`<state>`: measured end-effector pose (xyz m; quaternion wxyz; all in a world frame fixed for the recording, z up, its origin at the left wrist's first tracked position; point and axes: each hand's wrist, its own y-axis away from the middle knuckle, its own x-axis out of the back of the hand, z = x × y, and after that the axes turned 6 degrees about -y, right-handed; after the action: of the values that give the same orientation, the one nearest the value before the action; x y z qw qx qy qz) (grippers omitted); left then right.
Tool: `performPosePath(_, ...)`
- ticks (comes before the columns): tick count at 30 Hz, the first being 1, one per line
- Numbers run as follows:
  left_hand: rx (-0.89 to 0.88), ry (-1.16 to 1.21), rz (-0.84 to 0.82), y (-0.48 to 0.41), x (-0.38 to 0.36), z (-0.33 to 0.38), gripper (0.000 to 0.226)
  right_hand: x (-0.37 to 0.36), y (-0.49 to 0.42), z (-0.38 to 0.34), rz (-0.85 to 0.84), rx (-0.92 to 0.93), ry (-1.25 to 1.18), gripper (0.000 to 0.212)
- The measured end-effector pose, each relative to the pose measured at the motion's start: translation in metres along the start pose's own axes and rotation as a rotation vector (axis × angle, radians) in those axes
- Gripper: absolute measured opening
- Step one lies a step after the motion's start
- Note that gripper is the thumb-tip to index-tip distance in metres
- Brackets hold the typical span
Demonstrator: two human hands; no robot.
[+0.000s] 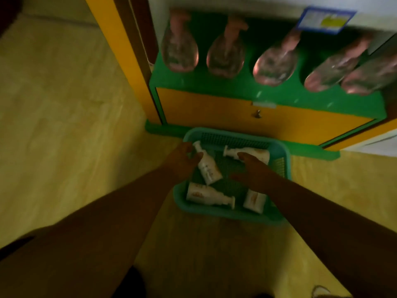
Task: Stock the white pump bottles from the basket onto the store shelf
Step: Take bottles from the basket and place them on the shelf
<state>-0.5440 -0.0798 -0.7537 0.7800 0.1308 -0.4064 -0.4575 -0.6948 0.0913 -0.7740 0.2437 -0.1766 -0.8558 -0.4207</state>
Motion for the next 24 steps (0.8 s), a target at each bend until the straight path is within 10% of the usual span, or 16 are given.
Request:
performPosePath(10, 0.061, 0.035, -0.082, -0.034, -0.041, -0.045, 0.052, -0.08, -0.096, 0.014, -0.015, -0.062, -0.137, 0.103)
performPosePath(24, 0.059, 0.033, -0.226, -0.051, -0.056, -0.054, 0.044, -0.103, -0.12, 0.013, -0.083, -0.104, -0.228, 0.058)
